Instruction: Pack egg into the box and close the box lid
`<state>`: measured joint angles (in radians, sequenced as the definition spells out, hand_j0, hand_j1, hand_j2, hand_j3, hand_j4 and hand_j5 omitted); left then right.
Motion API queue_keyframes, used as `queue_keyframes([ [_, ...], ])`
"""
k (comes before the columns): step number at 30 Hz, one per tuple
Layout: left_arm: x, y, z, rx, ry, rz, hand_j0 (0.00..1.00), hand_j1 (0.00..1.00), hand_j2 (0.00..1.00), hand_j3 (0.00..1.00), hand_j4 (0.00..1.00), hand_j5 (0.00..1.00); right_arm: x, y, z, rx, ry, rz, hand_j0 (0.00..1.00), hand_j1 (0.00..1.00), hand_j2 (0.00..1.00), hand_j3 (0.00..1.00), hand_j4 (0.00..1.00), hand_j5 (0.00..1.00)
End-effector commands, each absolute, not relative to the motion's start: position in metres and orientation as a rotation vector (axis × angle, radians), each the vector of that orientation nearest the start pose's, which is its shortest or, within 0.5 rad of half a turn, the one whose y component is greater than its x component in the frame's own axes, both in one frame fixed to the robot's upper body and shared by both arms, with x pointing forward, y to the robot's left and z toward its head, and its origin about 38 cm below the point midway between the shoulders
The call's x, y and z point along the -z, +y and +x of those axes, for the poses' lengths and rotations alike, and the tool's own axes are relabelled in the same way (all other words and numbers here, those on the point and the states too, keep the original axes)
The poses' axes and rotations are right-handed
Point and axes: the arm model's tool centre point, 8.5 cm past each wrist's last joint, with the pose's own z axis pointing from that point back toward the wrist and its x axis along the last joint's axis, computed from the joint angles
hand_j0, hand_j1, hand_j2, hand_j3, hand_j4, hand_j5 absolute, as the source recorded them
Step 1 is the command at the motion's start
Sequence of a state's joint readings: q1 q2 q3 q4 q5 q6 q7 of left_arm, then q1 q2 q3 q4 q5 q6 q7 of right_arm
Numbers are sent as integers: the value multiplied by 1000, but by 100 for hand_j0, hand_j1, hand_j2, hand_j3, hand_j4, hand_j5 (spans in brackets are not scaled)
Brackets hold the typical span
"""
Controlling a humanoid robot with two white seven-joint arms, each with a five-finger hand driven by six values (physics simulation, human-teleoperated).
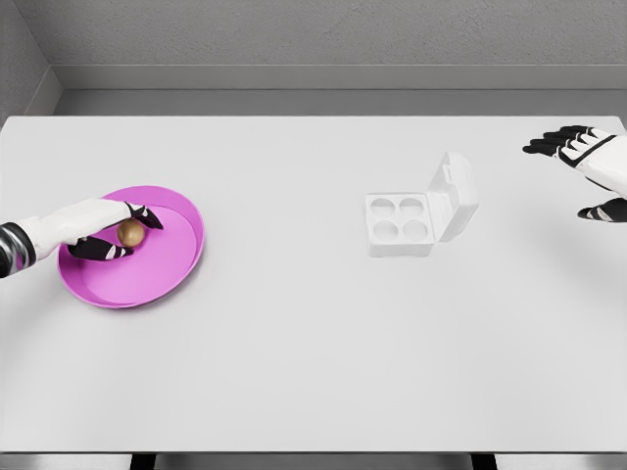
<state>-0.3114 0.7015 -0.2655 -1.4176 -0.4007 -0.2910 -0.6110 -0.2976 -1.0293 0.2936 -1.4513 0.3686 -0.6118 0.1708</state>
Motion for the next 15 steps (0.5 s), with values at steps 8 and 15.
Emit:
queue_keyframes([
  [8,-142,362,415,1581,-1195,382,43,43,43,43,43,43,-236,-423,390,-1731,-1542,-689,100,100,100,100,100,100],
  [15,-150,363,416,1573,-1217,397,39,39,39,39,39,39,-237,-423,390,-1732,-1543,-689,100,100,100,100,100,100],
])
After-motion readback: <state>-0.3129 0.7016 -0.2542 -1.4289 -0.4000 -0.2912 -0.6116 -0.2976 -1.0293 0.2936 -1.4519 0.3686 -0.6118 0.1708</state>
